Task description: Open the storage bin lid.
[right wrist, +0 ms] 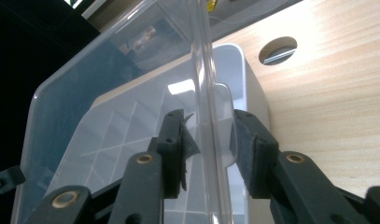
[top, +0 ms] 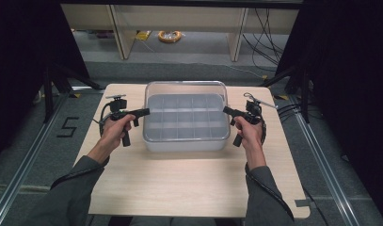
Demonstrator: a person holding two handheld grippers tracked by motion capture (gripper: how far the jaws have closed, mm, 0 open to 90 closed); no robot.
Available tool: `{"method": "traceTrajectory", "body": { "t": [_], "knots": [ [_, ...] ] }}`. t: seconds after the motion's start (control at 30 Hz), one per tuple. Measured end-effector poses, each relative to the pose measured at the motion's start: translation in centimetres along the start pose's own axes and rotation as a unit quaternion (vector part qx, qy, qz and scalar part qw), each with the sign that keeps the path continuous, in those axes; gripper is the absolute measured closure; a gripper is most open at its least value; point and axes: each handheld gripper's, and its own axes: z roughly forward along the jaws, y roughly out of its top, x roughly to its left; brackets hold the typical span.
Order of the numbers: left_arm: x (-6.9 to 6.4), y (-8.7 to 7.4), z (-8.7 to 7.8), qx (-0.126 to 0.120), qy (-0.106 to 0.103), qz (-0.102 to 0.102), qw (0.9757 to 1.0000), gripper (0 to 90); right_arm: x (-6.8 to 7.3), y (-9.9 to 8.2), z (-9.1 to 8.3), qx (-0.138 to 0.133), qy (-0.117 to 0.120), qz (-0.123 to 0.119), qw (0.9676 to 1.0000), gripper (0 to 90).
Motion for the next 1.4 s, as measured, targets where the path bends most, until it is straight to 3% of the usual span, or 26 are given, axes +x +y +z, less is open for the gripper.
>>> {"method": "traceTrajectory", "body": {
  "t": [0.1,0.27,0.3,0.33,0.37,0.4,0.43,0.47,0.6,0.7,0.73,0.77,0.8,0.83,0.9,0.97,1.0,1.1,1.13,1.4],
  "knots": [
    [-0.1,0.0,-0.2,-0.006,-0.001,-0.004,1.0000,63.3,0.4,0.1,-0.2,0.006,-0.005,0.005,1.0000,66.0],
    [-0.3,0.0,-0.8,-0.008,-0.004,-0.012,0.9999,64.1,0.8,0.4,-0.5,-0.008,-0.006,-0.015,0.9998,66.4],
    [-0.4,0.0,-1.2,-0.010,-0.007,-0.012,0.9998,64.2,0.7,0.4,-0.6,-0.013,-0.004,-0.028,0.9995,66.7],
    [-0.6,0.1,-1.4,-0.011,-0.009,-0.009,0.9999,64.1,1.2,0.5,-1.0,-0.015,-0.001,-0.020,0.9997,66.9],
    [-0.7,0.1,-1.7,-0.013,-0.011,-0.009,0.9998,64.2,1.3,0.6,-1.2,-0.021,-0.001,-0.033,0.9992,67.1],
    [-0.8,0.1,-1.9,-0.013,-0.013,-0.009,0.9998,64.4,1.6,0.6,-1.5,-0.020,0.002,-0.032,0.9993,67.2],
    [-1.1,0.2,-2.4,-0.019,-0.016,-0.004,0.9997,64.6,1.7,0.7,-1.7,-0.024,0.003,-0.039,0.9989,67.2],
    [-1.3,0.2,-2.6,-0.022,-0.016,-0.002,0.9996,64.7,2.2,0.8,-2.3,-0.027,0.005,-0.029,0.9992,67.3],
    [-2.0,-0.1,-3.9,-0.031,-0.008,0.017,0.9993,64.8,2.8,0.7,-3.2,-0.032,0.011,-0.057,0.9978,67.0],
    [-2.1,-0.6,-4.8,-0.036,-0.008,0.021,0.9991,65.3,3.3,0.3,-4.0,-0.030,0.015,-0.059,0.9977,66.9],
    [-2.1,-0.6,-5.0,-0.033,-0.008,0.021,0.9992,65.9,3.4,0.1,-4.4,-0.032,0.021,-0.076,0.9964,67.0],
    [-2.1,-0.8,-5.3,-0.036,-0.012,0.024,0.9990,66.1,3.5,0.0,-4.6,-0.031,0.021,-0.073,0.9966,67.1],
    [-2.2,-1.0,-5.5,-0.033,-0.007,0.029,0.9990,65.9,3.4,-0.1,-4.8,-0.032,0.026,-0.087,0.9954,67.4],
    [-2.1,-1.2,-5.6,-0.033,-0.010,0.027,0.9990,65.8,3.8,-0.4,-5.2,-0.027,0.028,-0.067,0.9970,67.5],
    [-2.0,-1.7,-5.7,-0.029,-0.013,0.025,0.9992,65.9,3.7,-0.7,-5.4,-0.030,0.031,-0.089,0.9951,67.8],
    [-2.0,-2.1,-6.0,-0.029,-0.020,0.020,0.9992,66.1,4.0,-1.1,-6.0,-0.026,0.028,-0.078,0.9962,68.1],
    [-2.0,-2.3,-6.2,-0.030,-0.020,0.020,0.9991,66.1,3.8,-1.3,-6.2,-0.030,0.031,-0.088,0.9952,68.4],
    [-2.2,-2.9,-6.6,-0.028,-0.028,0.022,0.9990,66.2,3.8,-1.9,-6.9,-0.030,0.036,-0.078,0.9958,68.5],
    [-2.3,-3.0,-6.8,-0.027,-0.031,0.022,0.9989,66.2,3.6,-2.1,-7.0,-0.031,0.038,-0.086,0.9951,68.5],
    [-2.0,-5.2,-7.5,-0.026,-0.045,0.028,0.9983,67.0,2.5,-4.4,-8.4,-0.018,0.049,-0.075,0.9958,69.0]
  ]
}}
